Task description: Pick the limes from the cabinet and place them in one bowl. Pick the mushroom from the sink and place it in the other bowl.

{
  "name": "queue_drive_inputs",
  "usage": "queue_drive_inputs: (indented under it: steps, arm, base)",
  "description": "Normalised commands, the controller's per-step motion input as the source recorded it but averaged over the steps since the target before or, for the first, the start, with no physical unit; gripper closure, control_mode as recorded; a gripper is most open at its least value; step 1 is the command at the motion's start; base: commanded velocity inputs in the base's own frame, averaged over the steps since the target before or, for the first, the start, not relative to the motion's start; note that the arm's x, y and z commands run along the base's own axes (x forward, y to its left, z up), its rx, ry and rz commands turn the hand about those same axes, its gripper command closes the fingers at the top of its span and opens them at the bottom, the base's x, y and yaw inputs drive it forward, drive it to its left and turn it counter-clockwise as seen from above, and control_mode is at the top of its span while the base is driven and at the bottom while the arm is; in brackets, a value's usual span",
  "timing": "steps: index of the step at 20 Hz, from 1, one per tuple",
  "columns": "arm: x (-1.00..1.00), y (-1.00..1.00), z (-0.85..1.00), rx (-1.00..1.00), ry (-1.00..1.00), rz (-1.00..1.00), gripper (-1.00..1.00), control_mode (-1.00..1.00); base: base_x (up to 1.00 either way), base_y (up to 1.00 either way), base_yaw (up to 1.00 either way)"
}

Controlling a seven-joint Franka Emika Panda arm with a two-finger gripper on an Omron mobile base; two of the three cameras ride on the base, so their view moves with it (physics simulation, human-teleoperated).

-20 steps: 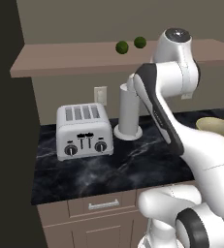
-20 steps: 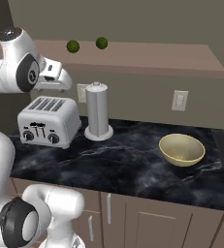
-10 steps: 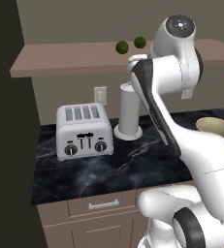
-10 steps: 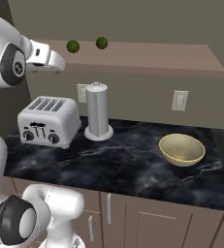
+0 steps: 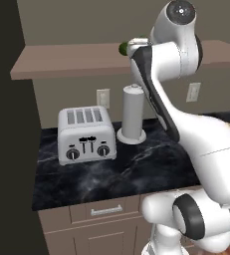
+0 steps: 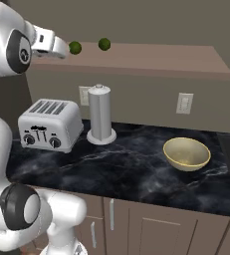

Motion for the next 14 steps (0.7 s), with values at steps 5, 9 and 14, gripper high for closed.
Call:
queue_drive_inputs:
  steps: [5, 9, 14]
  arm:
    - [0.65, 0.05, -0.05, 0.0, 0.02, 0.02, -1.0, -1.0]
    - [0.69, 0.02, -0.17, 0.02, 0.02, 0.04, -1.0, -1.0]
    - [0.59, 0.01, -0.04, 0.07, 0.01, 0.05, -1.0, -1.0]
  base:
    - [0.0, 0.0, 0.0]
    - [0.0, 0.0, 0.0]
    - [0.0, 0.0, 0.0]
